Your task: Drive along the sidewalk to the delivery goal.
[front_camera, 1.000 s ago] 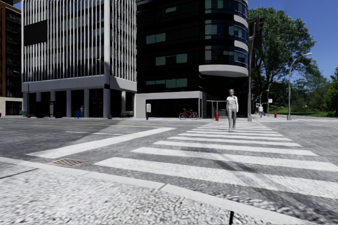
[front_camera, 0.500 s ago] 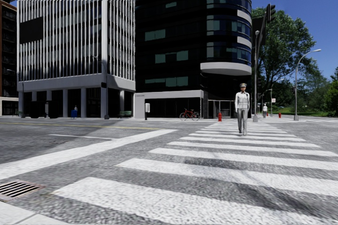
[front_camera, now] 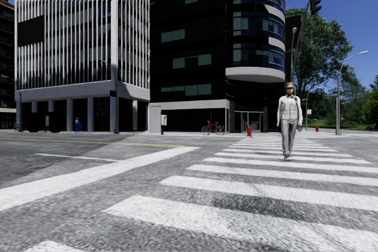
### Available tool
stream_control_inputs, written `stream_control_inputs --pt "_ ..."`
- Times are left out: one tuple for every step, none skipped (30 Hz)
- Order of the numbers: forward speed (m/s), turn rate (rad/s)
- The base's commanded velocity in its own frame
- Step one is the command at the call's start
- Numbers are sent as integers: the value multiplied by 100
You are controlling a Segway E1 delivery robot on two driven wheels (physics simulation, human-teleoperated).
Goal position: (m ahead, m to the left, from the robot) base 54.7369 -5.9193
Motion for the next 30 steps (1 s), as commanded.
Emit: stream_control_inputs --pt "151 0" --pt "150 0" --pt "150 -3" --pt "150 -3" --pt "150 -10" --pt "150 -17" --pt "149 -21" --pt "149 -21" --pt "148 -24" --pt "148 -25" --pt "145 -28" --pt "145 -28" --pt "136 -37" --pt "130 -44" --pt "129 -46" --pt "129 -46" --pt "128 -46" --pt "128 -46" --pt "128 -46" --pt "128 -46" --pt "128 -46" --pt "128 -46" --pt "128 -46" --pt "128 -46" --pt "131 -46" --pt "155 -43" --pt "155 -43" --pt "200 -42" --pt "200 -41" --pt "200 -40"
